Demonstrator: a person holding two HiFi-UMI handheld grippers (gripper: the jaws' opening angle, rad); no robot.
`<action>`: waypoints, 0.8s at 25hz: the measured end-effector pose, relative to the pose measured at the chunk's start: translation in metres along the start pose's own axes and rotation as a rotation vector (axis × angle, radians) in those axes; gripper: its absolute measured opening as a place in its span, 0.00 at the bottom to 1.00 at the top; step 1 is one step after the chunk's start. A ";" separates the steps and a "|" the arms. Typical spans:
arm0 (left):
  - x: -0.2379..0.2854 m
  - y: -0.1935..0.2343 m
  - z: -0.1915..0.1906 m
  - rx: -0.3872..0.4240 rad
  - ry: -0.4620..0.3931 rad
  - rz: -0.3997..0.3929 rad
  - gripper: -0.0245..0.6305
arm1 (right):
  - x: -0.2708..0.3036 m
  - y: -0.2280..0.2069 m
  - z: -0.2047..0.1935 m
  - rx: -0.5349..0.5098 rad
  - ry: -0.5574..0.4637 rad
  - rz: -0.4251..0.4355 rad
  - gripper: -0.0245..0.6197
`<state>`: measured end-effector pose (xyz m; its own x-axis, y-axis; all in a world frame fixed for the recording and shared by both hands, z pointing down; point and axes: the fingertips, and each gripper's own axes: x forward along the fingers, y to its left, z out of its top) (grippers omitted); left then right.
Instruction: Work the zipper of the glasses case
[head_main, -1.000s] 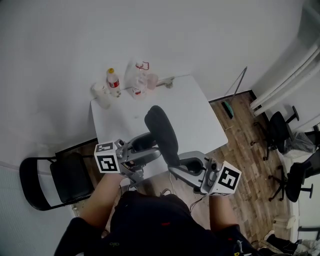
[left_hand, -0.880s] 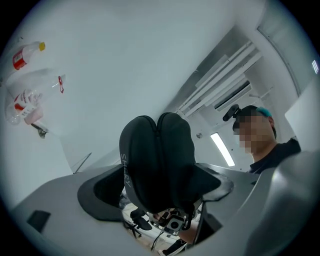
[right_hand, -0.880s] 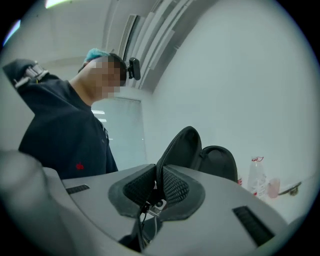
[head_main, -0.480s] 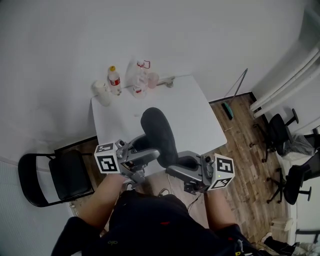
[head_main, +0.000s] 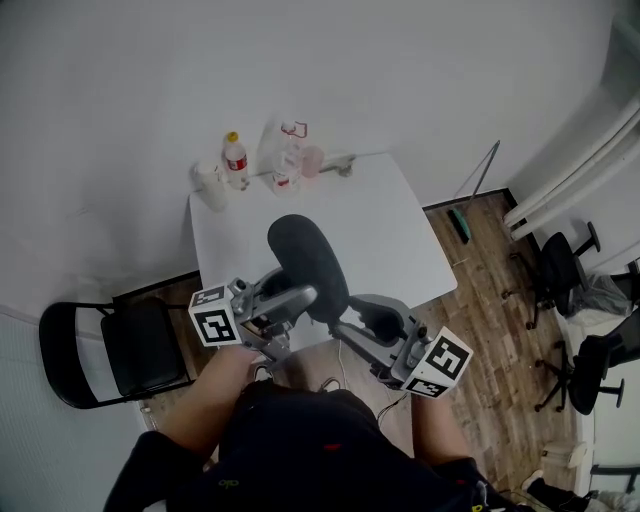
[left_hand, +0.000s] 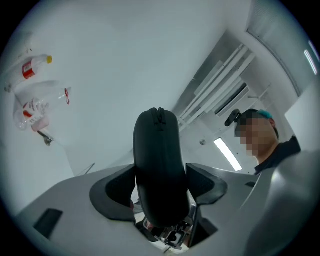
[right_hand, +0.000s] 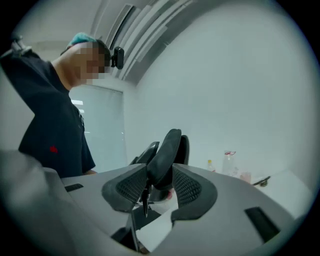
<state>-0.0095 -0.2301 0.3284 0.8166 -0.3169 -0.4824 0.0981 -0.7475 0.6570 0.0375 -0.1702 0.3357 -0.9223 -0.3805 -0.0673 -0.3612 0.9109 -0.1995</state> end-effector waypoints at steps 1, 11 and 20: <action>-0.001 0.001 0.002 0.017 -0.001 0.022 0.54 | -0.006 -0.006 -0.001 0.001 -0.003 -0.037 0.28; 0.014 -0.010 -0.025 0.166 0.156 -0.001 0.50 | 0.011 -0.022 -0.023 0.394 -0.110 0.054 0.58; 0.022 -0.010 -0.041 0.242 0.253 0.018 0.50 | 0.013 -0.020 -0.033 0.366 -0.054 0.075 0.54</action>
<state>0.0310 -0.2060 0.3347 0.9352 -0.1986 -0.2931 -0.0301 -0.8695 0.4931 0.0285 -0.1875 0.3714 -0.9322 -0.3316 -0.1448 -0.2109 0.8231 -0.5272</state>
